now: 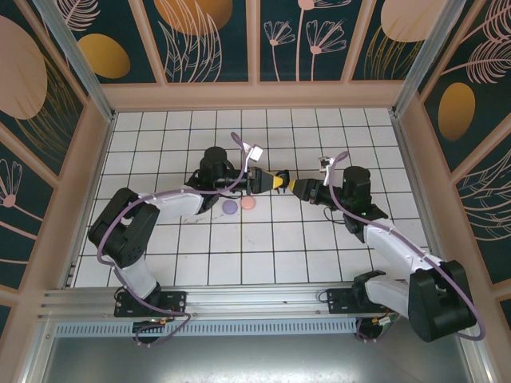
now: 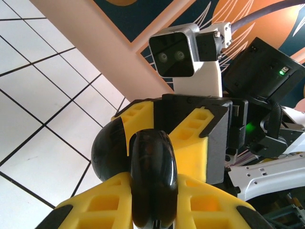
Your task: Insert wireless bluetooth earbuds into charging case
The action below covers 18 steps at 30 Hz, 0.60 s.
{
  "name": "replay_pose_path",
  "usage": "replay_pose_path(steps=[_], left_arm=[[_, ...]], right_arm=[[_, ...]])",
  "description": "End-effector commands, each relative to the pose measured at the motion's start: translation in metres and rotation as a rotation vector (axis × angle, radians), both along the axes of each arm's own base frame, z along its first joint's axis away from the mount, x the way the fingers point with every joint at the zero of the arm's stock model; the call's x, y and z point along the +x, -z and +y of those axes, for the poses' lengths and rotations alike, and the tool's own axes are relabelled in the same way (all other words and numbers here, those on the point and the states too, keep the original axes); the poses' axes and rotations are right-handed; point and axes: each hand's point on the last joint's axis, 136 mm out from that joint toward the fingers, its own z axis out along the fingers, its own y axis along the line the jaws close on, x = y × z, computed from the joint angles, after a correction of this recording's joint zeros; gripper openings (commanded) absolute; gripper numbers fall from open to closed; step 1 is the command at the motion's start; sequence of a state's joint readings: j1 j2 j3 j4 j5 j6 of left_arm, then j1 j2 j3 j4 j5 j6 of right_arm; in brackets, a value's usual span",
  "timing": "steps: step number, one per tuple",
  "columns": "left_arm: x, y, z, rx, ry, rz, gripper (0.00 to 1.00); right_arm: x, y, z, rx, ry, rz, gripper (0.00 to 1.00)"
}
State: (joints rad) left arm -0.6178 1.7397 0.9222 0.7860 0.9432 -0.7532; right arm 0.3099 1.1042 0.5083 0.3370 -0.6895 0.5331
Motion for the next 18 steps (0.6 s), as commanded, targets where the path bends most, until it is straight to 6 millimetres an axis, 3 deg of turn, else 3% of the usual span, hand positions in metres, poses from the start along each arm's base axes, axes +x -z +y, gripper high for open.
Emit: replay_pose_path(steps=[1, 18], left_arm=[[-0.009, -0.016, -0.003, -0.042, 0.040, -0.046, 0.00], [-0.016, -0.016, -0.010, -0.042, 0.058, -0.043, 0.00]], right_arm=[[0.003, -0.017, 0.003, 0.026, -0.016, -0.054, 0.46], [0.015, -0.015, 0.003, 0.019, 0.017, -0.043, 0.31]])
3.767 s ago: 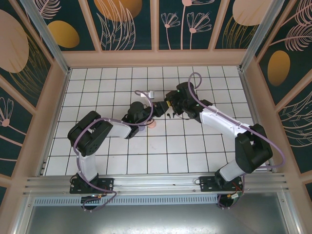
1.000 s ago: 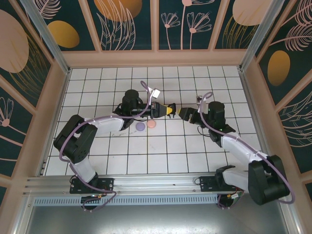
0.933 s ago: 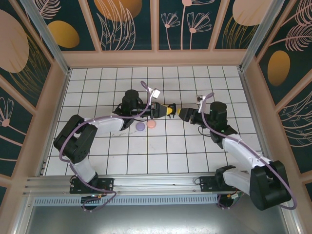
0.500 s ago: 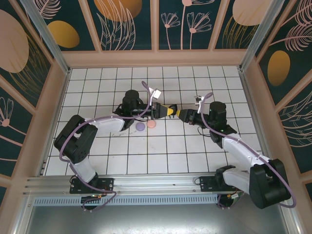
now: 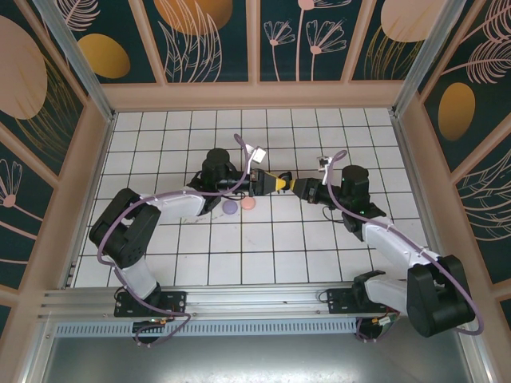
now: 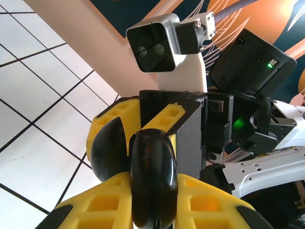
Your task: Insert wireless bluetooth earbuds into charging case
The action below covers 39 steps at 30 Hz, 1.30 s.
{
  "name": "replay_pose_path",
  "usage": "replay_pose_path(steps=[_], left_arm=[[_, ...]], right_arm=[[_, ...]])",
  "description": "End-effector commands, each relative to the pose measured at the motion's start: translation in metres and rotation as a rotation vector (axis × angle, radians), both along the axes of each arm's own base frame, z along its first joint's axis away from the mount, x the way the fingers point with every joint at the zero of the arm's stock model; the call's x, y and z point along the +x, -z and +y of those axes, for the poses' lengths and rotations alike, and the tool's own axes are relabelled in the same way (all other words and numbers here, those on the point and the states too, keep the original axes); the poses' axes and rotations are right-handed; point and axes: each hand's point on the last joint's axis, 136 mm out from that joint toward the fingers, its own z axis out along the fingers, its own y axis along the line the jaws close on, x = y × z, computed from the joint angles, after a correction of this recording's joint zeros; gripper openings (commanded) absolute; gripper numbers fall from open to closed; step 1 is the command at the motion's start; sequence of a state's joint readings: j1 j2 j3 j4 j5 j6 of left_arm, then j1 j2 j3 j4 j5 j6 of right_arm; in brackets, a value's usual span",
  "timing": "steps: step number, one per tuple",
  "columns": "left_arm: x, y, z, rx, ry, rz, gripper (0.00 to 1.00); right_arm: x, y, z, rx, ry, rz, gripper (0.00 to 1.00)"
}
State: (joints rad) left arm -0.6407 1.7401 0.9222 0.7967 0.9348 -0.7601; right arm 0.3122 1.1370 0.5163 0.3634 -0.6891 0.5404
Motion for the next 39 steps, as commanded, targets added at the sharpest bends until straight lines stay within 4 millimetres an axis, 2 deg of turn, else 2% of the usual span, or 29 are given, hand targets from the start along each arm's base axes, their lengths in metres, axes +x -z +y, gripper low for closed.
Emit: replay_pose_path(steps=[1, 7, 15, 18, 19, 22, 25, 27, 30, 31, 33, 39], left_arm=[[-0.009, -0.012, -0.003, -0.034, 0.045, -0.038, 0.00], [-0.010, -0.011, -0.005, -0.030, 0.044, -0.037, 0.00], [-0.010, -0.006, -0.007, -0.023, 0.042, -0.029, 0.00], [-0.008, -0.002, -0.007, -0.016, 0.027, -0.025, 0.00], [-0.008, -0.001, -0.007, -0.013, 0.021, -0.023, 0.02], [-0.005, 0.003, -0.008, -0.004, 0.003, -0.021, 0.21], [0.003, 0.005, -0.007, 0.016, -0.046, -0.034, 0.44], [0.011, 0.006, -0.005, 0.045, -0.086, -0.060, 0.52], [0.023, 0.008, 0.003, 0.108, -0.126, -0.101, 0.59], [0.026, -0.008, 0.005, 0.103, -0.125, -0.147, 0.61], [0.029, -0.012, 0.011, 0.157, -0.116, -0.183, 0.65], [0.027, -0.019, 0.021, 0.320, -0.007, -0.283, 0.74]], right_arm=[[0.011, -0.017, 0.000, 0.016, 0.019, -0.048, 0.30], [0.010, -0.020, 0.003, 0.026, 0.000, -0.049, 0.23], [0.007, -0.026, 0.006, 0.038, -0.023, -0.061, 0.00], [0.007, -0.029, 0.007, 0.040, -0.028, -0.065, 0.00], [0.007, -0.031, 0.007, 0.041, -0.029, -0.067, 0.00], [0.008, -0.032, 0.007, 0.034, -0.029, -0.068, 0.00], [0.012, -0.027, 0.004, -0.007, -0.002, -0.057, 0.00], [0.017, -0.020, -0.001, -0.053, 0.034, -0.045, 0.00], [0.021, -0.011, -0.010, -0.128, 0.071, -0.033, 0.00], [0.022, -0.010, -0.013, -0.152, 0.079, -0.035, 0.00], [0.022, -0.008, -0.016, -0.192, 0.086, -0.042, 0.00], [0.027, -0.001, -0.027, -0.345, 0.080, -0.080, 0.00]])
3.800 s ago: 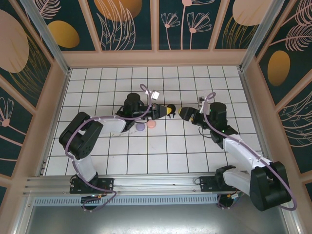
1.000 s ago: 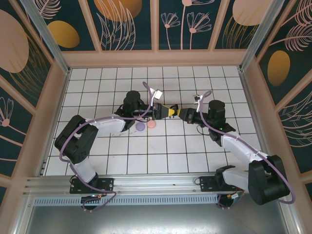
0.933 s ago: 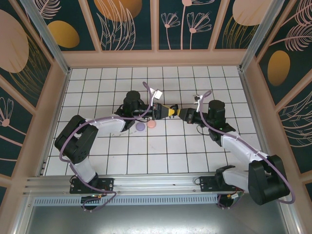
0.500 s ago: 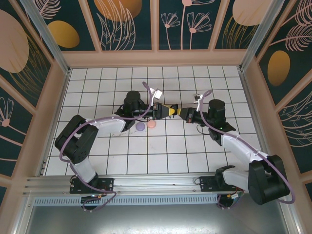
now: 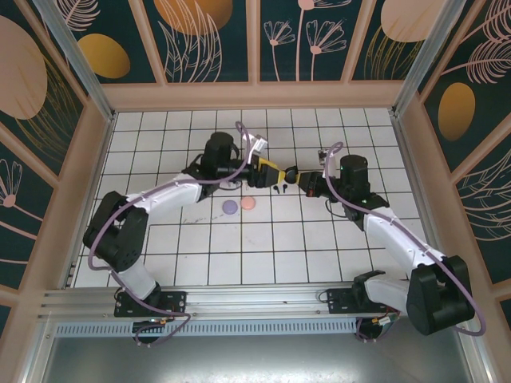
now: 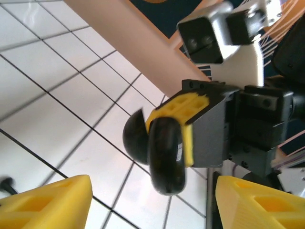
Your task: Insert wireless bluetooth earbuds into charging case
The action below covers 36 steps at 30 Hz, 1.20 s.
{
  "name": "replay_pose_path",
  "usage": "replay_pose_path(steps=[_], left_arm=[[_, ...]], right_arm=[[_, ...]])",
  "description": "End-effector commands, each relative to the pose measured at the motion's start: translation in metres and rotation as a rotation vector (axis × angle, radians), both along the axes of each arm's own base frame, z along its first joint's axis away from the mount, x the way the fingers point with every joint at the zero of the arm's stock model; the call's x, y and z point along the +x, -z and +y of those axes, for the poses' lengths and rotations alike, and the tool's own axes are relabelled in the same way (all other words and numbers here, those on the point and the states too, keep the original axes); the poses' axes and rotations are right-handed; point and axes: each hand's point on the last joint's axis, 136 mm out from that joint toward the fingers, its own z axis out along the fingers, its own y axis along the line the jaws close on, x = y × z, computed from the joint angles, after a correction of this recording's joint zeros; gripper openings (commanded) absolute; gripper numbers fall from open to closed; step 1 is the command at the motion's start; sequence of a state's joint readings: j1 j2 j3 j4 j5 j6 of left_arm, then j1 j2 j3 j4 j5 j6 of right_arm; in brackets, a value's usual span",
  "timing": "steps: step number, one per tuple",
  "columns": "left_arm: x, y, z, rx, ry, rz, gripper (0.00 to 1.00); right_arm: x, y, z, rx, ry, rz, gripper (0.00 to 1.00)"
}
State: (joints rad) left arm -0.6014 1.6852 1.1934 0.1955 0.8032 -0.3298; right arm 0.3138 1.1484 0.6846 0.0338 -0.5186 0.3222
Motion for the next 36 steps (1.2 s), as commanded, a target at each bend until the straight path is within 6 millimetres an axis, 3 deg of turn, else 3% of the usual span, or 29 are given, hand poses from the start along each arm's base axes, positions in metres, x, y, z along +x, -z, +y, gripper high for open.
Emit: replay_pose_path(steps=[1, 4, 6, 12, 20, 27, 36], left_arm=[[-0.014, 0.003, 0.012, 0.141, 0.096, -0.059, 0.75], [-0.016, 0.004, 0.015, 0.202, 0.145, -0.058, 0.77], [-0.015, 0.022, 0.015, 0.266, 0.179, -0.019, 0.78], [-0.020, 0.033, 0.021, 0.377, 0.253, 0.012, 0.78], [-0.018, 0.026, 0.012, 0.335, 0.291, 0.024, 0.71], [-0.016, 0.023, 0.006, 0.305, 0.310, 0.032, 0.70], [-0.020, 0.034, 0.008, 0.319, 0.335, 0.057, 0.68]], right_arm=[[0.007, -0.001, -0.010, -0.141, -0.008, -0.054, 0.00], [0.009, 0.006, -0.013, -0.227, -0.048, -0.064, 0.00], [0.010, 0.002, -0.012, -0.245, -0.066, -0.080, 0.00], [0.009, -0.013, -0.004, -0.276, -0.149, -0.116, 0.00], [0.005, -0.014, 0.003, -0.337, -0.219, -0.106, 0.00], [-0.003, -0.012, 0.023, -0.358, -0.272, -0.110, 0.00], [-0.006, -0.017, 0.038, -0.364, -0.302, -0.128, 0.00]])
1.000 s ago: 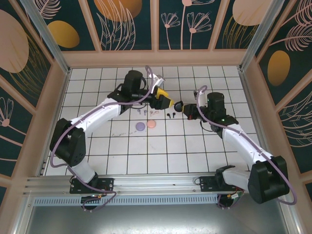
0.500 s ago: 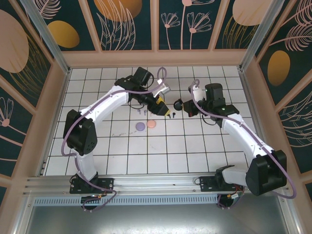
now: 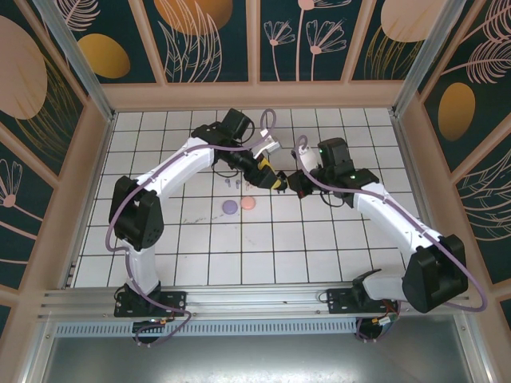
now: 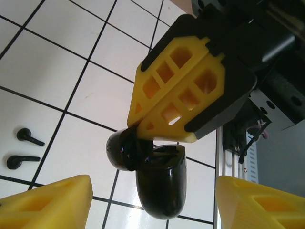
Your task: Insert wireless bluetooth earbuds into charging case
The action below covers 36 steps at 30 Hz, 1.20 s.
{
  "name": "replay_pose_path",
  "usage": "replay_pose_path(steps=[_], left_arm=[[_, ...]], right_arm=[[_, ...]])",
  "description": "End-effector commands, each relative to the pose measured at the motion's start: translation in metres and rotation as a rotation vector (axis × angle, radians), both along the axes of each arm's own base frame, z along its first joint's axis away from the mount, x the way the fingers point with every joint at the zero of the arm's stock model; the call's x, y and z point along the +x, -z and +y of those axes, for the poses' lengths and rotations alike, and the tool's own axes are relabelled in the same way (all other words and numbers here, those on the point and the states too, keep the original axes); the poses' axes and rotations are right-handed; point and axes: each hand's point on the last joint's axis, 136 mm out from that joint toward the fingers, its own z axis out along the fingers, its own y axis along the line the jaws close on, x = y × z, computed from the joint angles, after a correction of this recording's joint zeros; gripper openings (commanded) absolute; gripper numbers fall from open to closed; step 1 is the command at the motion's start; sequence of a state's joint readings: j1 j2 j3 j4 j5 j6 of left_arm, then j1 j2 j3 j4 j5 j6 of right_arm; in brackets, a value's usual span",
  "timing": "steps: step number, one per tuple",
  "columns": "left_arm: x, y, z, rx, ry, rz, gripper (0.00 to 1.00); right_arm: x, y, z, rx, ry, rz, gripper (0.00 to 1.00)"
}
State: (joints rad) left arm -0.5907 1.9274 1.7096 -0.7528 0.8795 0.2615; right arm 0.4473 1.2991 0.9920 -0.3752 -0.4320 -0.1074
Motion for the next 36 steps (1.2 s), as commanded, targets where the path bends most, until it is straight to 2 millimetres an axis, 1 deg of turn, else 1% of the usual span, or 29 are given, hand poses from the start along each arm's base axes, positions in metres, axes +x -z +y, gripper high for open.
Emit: replay_pose_path(steps=[1, 10, 15, 19, 24, 28, 36], left_arm=[[-0.004, -0.001, 0.001, -0.011, 0.034, 0.018, 0.68], [-0.008, -0.002, -0.002, -0.032, 0.070, 0.041, 0.61], [-0.011, -0.004, -0.003, -0.049, 0.087, 0.052, 0.52], [-0.013, -0.004, -0.002, -0.053, 0.095, 0.055, 0.48], [-0.015, -0.003, -0.003, -0.061, 0.104, 0.066, 0.40], [-0.016, -0.004, -0.004, -0.071, 0.110, 0.074, 0.39], [-0.020, -0.010, -0.005, -0.102, 0.126, 0.087, 0.26]], right_arm=[[0.003, -0.015, 0.006, -0.008, -0.020, -0.045, 0.00], [0.002, -0.017, 0.011, -0.030, -0.035, -0.052, 0.00], [0.003, -0.017, 0.012, -0.032, -0.036, -0.053, 0.00], [0.004, -0.017, 0.012, -0.033, -0.032, -0.058, 0.00], [0.004, -0.019, 0.013, -0.025, -0.032, -0.063, 0.00], [0.004, -0.020, 0.014, -0.019, -0.033, -0.063, 0.00], [0.004, -0.025, 0.018, -0.007, -0.035, -0.073, 0.00]])
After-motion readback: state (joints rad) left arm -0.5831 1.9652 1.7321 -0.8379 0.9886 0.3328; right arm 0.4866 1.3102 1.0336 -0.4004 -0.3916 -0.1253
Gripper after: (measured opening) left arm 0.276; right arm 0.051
